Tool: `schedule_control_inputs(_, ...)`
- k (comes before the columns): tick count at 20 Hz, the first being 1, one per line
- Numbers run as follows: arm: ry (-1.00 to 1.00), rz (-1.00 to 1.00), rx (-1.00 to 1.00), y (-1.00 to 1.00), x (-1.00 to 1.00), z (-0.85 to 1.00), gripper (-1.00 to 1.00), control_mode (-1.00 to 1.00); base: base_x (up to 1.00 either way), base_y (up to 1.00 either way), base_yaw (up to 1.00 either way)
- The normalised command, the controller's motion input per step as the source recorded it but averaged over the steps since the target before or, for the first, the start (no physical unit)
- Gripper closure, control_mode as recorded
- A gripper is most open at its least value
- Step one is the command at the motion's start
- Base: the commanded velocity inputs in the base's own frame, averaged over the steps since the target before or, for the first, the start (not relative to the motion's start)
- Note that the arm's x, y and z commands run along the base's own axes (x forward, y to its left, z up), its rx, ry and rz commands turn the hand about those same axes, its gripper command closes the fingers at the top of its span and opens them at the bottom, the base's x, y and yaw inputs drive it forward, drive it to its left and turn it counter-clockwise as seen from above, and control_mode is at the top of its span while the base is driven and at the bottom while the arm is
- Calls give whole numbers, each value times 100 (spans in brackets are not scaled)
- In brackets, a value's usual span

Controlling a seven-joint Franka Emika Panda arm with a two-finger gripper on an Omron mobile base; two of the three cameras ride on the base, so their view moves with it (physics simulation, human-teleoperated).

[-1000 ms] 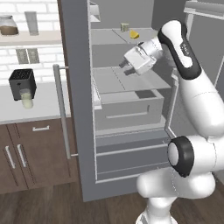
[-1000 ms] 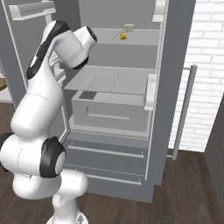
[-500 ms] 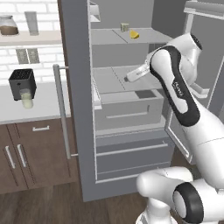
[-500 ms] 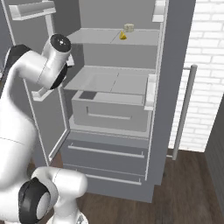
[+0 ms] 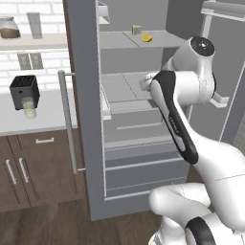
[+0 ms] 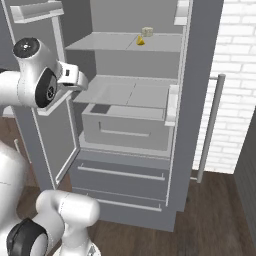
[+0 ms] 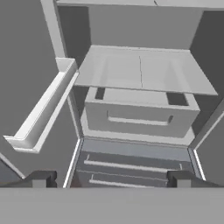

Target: Grab a lemon wedge from the fridge and one ice cube from the ice bowl, and put them in the glass of lemonade.

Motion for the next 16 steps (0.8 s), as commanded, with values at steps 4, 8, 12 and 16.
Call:
schedule_control_inputs(4,0,-28,0,-77,-58,48,-100,-100,0,0,0)
schedule_control_inputs(8,0,-15,0,-52,-79,36,-100,-100,0,0,0)
schedule_control_inputs(12,-3,-7,0,-39,-76,26,-100,-100,0,0,0)
schedule_control_inputs(16,-11,-1,8,-22,-56,21,-100,-100,0,0,0)
